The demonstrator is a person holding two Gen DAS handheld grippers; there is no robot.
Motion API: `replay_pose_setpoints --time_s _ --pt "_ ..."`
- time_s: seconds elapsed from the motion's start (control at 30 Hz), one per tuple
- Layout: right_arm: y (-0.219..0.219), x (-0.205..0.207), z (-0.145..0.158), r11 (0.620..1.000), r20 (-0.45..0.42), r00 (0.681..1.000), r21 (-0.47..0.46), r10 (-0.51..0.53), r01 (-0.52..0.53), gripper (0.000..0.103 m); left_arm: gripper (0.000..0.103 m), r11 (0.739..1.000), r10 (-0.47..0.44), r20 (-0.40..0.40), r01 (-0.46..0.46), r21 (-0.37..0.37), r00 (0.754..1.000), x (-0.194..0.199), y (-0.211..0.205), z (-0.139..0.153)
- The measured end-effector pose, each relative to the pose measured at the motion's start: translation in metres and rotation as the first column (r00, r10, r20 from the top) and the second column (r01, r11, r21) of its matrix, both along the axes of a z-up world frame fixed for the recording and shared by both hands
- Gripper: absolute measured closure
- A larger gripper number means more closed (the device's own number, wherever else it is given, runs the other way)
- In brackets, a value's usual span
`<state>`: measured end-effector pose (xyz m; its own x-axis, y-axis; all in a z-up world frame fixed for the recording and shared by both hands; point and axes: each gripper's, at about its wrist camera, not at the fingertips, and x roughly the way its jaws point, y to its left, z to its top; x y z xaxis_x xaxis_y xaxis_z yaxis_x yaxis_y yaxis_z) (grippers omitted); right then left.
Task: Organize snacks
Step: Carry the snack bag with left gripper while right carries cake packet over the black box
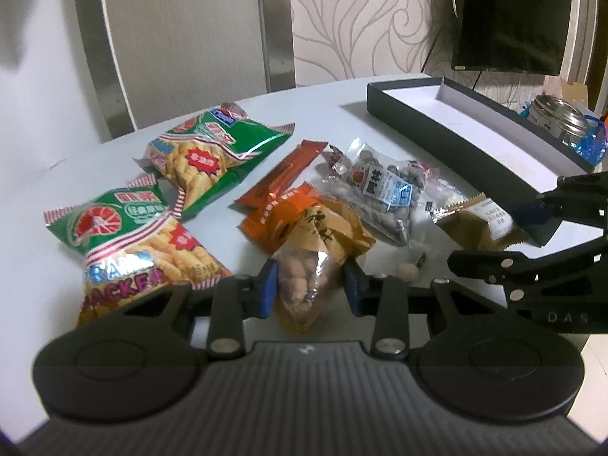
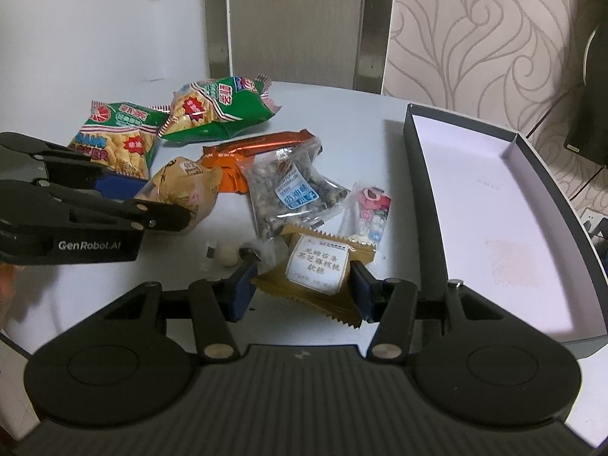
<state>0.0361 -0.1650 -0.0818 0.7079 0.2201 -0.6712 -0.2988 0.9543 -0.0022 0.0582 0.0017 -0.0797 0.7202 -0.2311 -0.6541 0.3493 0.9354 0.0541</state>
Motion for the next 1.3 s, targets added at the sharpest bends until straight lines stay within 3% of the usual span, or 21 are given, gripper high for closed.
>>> replay_pose_setpoints --time_s 0.6,1.3 --pt "0.01 -0.015 0.025 1.0 0.056 0.998 0.015 0.011 -0.012 0.044 0.064 1.0 0.019 0.013 -0.019 -0.007 1.0 0.001 0.006 0.015" --pt "0.008 -0.034 0.051 1.0 0.118 0.993 0.03 -0.009 0.005 0.044 0.064 1.0 -0.026 0.064 0.026 -0.005 0.998 0.0 -0.01 0.04"
